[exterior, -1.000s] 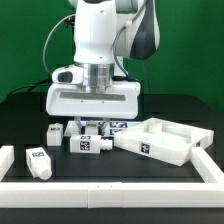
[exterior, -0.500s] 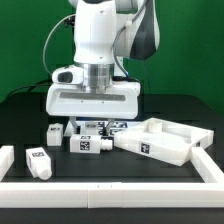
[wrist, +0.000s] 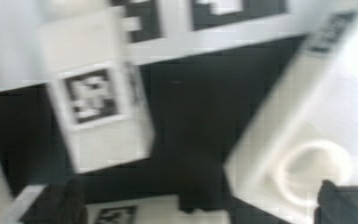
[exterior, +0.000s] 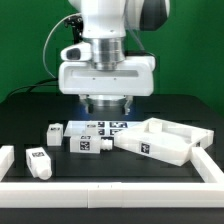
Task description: Assemble one leg
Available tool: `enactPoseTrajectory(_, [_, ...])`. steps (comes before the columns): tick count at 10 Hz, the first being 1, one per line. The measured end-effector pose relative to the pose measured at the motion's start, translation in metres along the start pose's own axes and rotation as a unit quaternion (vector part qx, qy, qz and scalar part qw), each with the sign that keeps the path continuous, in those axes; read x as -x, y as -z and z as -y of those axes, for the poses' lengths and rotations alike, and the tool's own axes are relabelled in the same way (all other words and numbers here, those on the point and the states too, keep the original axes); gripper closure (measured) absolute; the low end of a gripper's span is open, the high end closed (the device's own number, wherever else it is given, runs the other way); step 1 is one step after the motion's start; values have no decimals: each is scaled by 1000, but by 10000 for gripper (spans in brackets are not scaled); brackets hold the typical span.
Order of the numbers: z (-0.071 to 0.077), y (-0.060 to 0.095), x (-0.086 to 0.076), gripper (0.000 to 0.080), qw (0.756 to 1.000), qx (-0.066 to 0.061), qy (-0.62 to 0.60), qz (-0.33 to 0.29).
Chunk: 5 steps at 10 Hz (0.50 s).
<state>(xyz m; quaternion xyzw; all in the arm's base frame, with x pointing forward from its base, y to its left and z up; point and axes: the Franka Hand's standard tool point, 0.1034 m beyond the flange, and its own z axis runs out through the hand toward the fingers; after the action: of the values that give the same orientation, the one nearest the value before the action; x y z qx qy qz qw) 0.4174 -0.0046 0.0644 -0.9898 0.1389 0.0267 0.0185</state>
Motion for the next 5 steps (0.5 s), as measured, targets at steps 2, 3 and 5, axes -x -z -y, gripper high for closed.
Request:
enactPoseTrajectory(2, [40,-8,8,151,1000,6,-8,3])
enactPoseTrajectory(3, [37,-8,6,151,1000,5,-2,3])
enactPoseTrajectory(5, [37,-11,10,151,1000,7,-25,8])
